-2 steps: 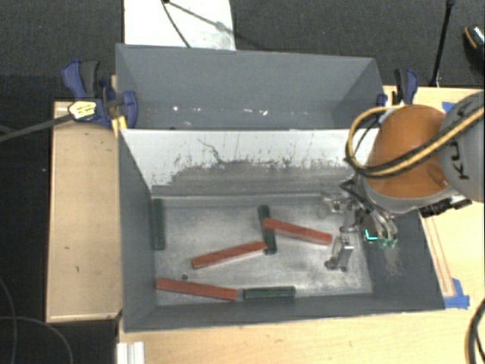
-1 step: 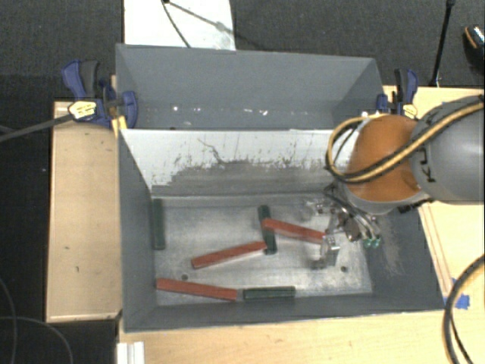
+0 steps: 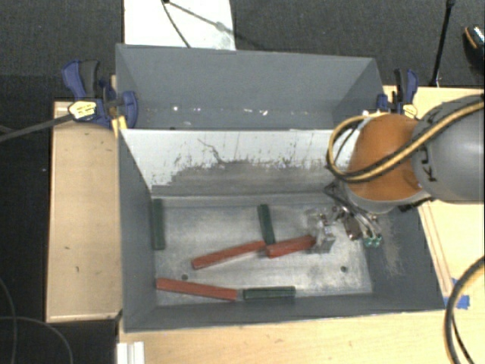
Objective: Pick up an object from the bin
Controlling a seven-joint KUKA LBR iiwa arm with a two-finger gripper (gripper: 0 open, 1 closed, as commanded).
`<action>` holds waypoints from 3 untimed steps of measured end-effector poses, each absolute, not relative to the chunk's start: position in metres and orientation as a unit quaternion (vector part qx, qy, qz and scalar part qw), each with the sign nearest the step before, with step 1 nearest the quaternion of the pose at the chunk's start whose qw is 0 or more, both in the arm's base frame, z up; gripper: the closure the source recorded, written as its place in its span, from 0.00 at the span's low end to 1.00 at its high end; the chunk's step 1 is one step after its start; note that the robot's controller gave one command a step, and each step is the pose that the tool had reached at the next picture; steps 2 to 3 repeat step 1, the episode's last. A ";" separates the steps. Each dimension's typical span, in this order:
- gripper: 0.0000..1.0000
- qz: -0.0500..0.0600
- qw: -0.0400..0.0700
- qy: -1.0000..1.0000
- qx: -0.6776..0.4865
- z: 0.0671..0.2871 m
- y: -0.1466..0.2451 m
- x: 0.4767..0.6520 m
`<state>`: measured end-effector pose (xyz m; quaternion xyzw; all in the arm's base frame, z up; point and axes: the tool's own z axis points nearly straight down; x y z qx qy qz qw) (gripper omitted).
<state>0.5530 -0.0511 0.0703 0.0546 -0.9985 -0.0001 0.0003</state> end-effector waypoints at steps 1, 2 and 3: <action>1.00 0.001 -0.006 -0.997 0.078 0.240 -0.032 0.544; 1.00 0.001 -0.006 -0.997 0.078 0.240 -0.032 0.544; 1.00 0.001 -0.006 -0.997 0.078 0.240 -0.032 0.544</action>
Offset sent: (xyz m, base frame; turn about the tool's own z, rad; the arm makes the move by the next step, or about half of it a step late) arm -0.0113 0.0187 0.1644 -0.0516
